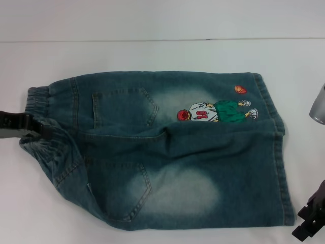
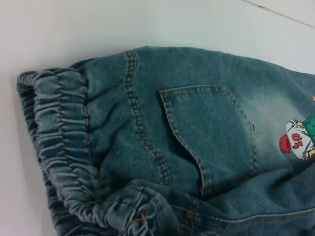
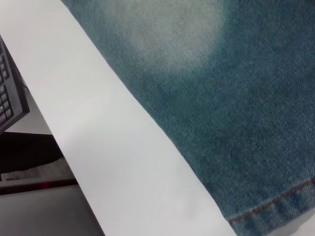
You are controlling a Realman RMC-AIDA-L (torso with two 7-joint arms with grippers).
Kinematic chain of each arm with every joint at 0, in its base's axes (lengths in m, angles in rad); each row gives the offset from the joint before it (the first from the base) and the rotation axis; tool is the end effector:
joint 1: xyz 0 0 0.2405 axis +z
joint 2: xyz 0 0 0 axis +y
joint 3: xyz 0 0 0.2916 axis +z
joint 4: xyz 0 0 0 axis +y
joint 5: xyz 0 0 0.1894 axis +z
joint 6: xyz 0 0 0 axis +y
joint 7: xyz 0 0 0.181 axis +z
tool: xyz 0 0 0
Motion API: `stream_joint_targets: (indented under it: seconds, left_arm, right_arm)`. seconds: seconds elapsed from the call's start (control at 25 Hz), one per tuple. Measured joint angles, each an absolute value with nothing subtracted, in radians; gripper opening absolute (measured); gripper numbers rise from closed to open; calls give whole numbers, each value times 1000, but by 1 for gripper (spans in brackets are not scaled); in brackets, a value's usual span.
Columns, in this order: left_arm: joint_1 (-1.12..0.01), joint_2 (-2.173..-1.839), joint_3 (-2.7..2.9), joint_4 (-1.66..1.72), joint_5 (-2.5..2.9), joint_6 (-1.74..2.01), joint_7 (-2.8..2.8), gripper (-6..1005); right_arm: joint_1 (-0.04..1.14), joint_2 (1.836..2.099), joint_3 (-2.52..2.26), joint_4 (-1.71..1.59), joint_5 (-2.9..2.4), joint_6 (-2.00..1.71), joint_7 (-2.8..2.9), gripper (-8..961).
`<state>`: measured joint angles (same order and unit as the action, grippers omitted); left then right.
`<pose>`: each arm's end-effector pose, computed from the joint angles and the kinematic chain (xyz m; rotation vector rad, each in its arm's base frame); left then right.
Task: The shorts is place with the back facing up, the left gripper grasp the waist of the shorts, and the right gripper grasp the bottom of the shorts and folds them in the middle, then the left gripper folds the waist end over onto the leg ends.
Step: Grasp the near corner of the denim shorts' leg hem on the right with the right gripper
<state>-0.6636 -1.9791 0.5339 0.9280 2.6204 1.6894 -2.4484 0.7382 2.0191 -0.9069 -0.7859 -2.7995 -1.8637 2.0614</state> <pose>-0.3103 0.3669 0.0258 -2.2502 -1.7621 -0.0717 0.3033 0.3048 -0.0294 2.6766 -1.1579 0.6923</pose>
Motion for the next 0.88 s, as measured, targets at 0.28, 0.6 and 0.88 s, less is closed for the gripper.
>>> stream_joint_targets:
  seconds: [0.28, 0.6, 0.88]
  left_arm:
    - [-664, -1979, 532, 928, 2620, 1689, -2448, 29]
    - [-664, -1980, 532, 928, 2618, 1689, -2448, 29]
    - [-664, -1984, 534, 928, 2618, 1689, -2448, 29]
  right_arm:
    - [748, 2021, -908, -748, -2799, -1835, 2062, 705]
    - [753, 2022, -900, -743, -2788, -1819, 2063, 675]
    - [761, 2032, -892, -746, -2749, -1808, 2055, 648]
